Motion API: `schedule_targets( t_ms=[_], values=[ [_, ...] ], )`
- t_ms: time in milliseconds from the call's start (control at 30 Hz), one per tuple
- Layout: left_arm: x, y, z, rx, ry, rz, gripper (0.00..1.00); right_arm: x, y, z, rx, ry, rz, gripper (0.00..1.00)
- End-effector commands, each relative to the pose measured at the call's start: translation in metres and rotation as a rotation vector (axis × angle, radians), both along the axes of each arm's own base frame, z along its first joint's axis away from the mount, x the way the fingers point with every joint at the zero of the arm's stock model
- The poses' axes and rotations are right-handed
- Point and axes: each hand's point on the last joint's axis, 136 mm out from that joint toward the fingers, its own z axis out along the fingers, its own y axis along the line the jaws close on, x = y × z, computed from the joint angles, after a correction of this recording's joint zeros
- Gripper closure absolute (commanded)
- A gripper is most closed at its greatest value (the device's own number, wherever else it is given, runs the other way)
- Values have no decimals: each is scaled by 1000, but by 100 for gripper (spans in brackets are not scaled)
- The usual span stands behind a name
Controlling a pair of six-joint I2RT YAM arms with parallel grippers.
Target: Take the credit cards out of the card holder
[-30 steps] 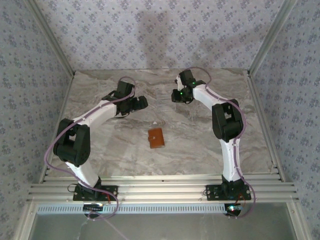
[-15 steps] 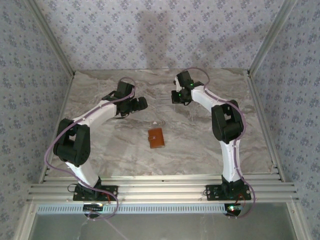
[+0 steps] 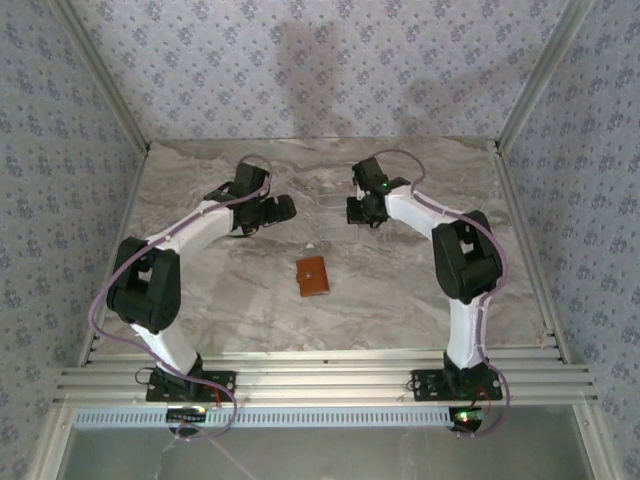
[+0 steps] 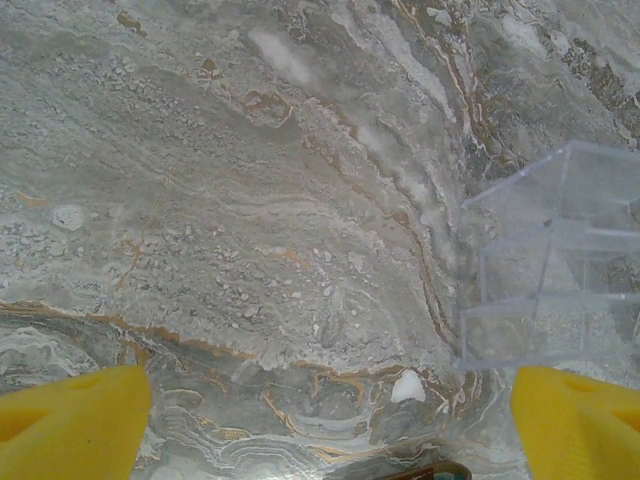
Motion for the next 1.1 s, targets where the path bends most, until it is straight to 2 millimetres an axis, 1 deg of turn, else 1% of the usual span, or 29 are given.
schedule_targets(
  t_ms=[0, 133, 333, 467, 633, 767, 833, 933, 967, 1067],
  values=[
    [-6, -7, 9, -18, 15, -16, 7, -29, -17, -16, -58, 83, -107, 95],
    [-8, -12, 8, -15, 27, -35, 8, -33, -16, -13, -34, 61, -160, 95],
    [-15, -13, 8, -2, 40, -61, 8, -32, -14, 0, -38, 28, -171, 92],
    [-23, -17, 7, 4, 61, -91, 10, -32, -12, 7, -41, 36, -159, 85],
    [-43, -23, 6, 43, 92, -123, 11, -33, -12, 30, -33, 9, -132, 78],
    [-63, -27, -2, 63, 145, -116, 16, -37, -5, 49, 29, -5, -100, 75],
    [-74, -32, -8, 72, 183, -120, 22, -46, -4, 54, 44, 18, -82, 74],
    [-86, -43, -15, 87, 221, -120, 26, -53, -1, 64, 78, 22, -64, 72],
    [-95, -43, -21, 107, 255, -116, 27, -58, 1, 65, 99, 35, -51, 72],
    [-106, -51, -30, 120, 289, -112, 30, -68, 3, 67, 129, 46, -34, 71]
  ],
)
